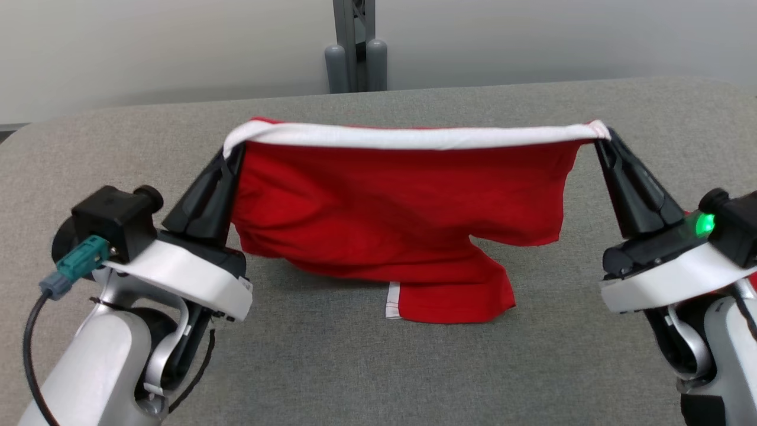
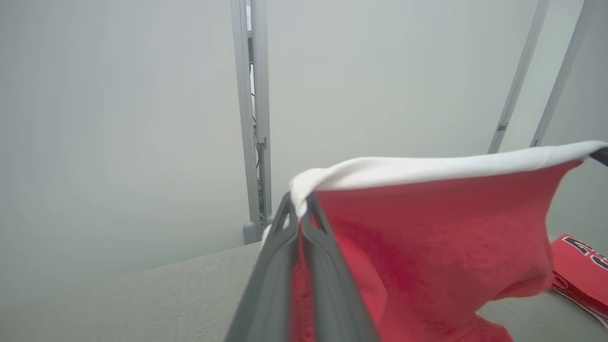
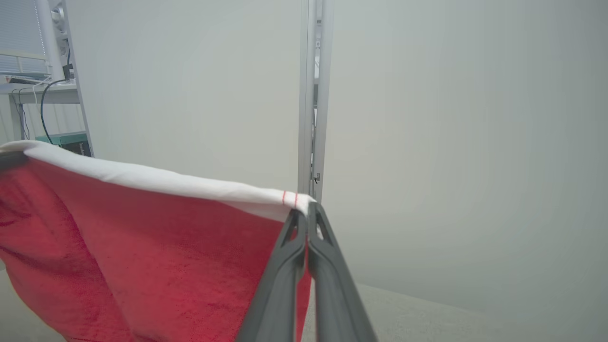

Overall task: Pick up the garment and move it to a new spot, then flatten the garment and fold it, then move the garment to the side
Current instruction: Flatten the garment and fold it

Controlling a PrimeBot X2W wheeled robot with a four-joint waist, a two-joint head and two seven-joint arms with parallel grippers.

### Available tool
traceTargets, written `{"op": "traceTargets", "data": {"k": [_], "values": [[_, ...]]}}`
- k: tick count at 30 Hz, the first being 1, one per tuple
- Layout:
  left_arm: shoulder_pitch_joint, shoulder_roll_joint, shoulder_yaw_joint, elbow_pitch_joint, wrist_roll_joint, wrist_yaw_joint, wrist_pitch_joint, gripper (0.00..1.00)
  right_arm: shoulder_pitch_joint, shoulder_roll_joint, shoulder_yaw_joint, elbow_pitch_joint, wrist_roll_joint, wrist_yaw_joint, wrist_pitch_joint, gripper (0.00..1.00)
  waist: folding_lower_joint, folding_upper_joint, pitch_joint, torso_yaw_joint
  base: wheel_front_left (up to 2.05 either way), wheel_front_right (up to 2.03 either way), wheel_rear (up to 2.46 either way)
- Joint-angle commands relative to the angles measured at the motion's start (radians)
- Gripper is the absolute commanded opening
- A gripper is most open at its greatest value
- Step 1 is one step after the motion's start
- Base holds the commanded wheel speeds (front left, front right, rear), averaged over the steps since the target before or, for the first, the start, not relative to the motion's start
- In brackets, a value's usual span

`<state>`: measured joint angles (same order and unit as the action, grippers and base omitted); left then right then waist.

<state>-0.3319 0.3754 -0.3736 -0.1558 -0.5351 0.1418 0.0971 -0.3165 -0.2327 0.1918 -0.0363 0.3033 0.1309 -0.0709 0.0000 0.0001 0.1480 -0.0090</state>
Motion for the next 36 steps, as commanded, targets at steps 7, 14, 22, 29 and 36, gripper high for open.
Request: {"op": "traceTargets", "data": {"k": [7, 14, 22, 29, 36], "values": [[-0.106, 0.02, 0.04, -0.097, 0.038, 0.032, 0.001, 0.0, -0.098, 0.017, -0.057, -0.142, -0.05, 0.0, 0.032, 0.0, 0.0, -0.0001, -0.041, -0.009, 0.0, 0.0, 0.0], [-0.16, 0.034, 0.046, -0.18, 0.053, 0.046, 0.039, 0.0, -0.144, 0.021, -0.085, -0.218, -0.069, 0.0, 0.081, 0.0, 0.0, -0.0001, -0.059, -0.01, 0.0, 0.0, 0.0], [-0.227, 0.015, 0.038, -0.166, 0.039, 0.035, 0.055, 0.0, -0.235, 0.023, -0.065, -0.163, -0.032, 0.0, 0.101, 0.0, 0.0, -0.0001, -0.041, -0.02, 0.0, 0.0, 0.0], [-0.415, -0.031, 0.029, 0.065, -0.009, -0.04, 0.041, 0.0, -0.451, -0.011, 0.001, 0.08, -0.002, 0.0, 0.08, 0.0, 0.0, -0.0001, 0.012, -0.021, 0.0, 0.0, 0.0], [-0.68, -0.106, 0.021, 0.405, -0.044, -0.132, -0.008, 0.0, -0.738, -0.012, 0.078, 0.374, 0.058, 0.0, 0.022, 0.0, 0.0, -0.0001, 0.104, -0.014, 0.0, 0.0, 0.0]]}}
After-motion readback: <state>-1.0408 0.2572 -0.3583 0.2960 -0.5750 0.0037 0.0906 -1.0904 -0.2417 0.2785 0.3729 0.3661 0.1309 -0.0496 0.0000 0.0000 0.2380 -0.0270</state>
